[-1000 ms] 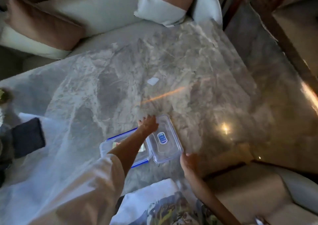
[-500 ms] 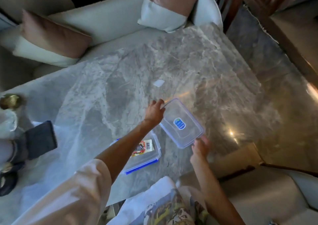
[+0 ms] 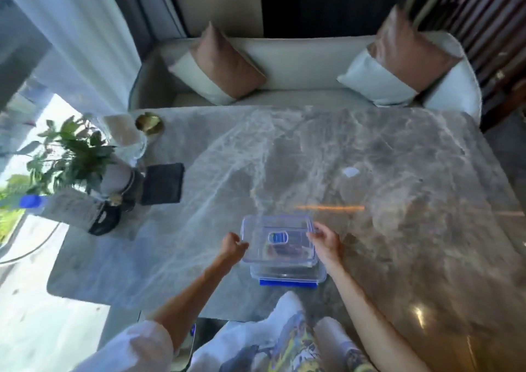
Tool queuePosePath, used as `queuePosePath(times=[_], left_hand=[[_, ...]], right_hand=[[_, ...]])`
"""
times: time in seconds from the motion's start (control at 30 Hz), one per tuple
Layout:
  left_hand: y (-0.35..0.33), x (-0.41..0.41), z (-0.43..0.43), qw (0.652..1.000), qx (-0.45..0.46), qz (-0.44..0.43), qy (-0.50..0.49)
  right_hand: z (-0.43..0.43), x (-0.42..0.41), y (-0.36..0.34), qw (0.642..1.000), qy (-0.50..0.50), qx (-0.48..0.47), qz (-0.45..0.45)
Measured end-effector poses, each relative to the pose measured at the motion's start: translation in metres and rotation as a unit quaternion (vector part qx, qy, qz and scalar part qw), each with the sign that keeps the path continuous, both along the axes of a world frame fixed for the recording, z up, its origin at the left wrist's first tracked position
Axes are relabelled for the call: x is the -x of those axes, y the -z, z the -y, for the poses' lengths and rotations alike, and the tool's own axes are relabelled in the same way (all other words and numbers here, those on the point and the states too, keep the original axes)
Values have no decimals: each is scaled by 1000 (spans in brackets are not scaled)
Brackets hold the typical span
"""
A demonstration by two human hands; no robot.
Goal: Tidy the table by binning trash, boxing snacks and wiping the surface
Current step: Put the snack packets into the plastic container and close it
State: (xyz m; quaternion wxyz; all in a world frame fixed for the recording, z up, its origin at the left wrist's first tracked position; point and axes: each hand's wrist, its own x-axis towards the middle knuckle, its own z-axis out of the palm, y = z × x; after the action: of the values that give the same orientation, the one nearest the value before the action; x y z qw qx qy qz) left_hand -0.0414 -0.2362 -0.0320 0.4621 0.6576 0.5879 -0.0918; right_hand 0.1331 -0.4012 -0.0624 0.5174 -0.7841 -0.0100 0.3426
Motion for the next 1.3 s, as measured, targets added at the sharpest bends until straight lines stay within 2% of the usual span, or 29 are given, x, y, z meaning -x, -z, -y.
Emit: queuePosePath(times=[0.1,0.2,0.3,0.57,1.0,1.1,1.2,1.23,1.3], left_hand=[[11,15,21,1000,18,6,-21],[14,12,33,997,35,47,-41],[15,6,38,997,24,69,-37],[13,2,40,999,-5,47,20],[17,1,31,994,65,76,34],[19,0,33,996,45,61,50],[19,-3,41,997,7,37,70],[19,-5,45,996,-19,25,89],[23,-11,52,981,-104,-8,162]], right_hand=[[11,19,2,999,4,9,37],[25,20,4,995,0,52,80],[38,18,6,991,-3,84,105],[53,25,11,992,14,105,67],[55,26,18,991,-14,112,76],[57,27,22,989,-13,120,80],[52,26,18,981,-40,173,77],[50,25,16,971,-62,204,106],[44,26,13,929,-118,253,242]])
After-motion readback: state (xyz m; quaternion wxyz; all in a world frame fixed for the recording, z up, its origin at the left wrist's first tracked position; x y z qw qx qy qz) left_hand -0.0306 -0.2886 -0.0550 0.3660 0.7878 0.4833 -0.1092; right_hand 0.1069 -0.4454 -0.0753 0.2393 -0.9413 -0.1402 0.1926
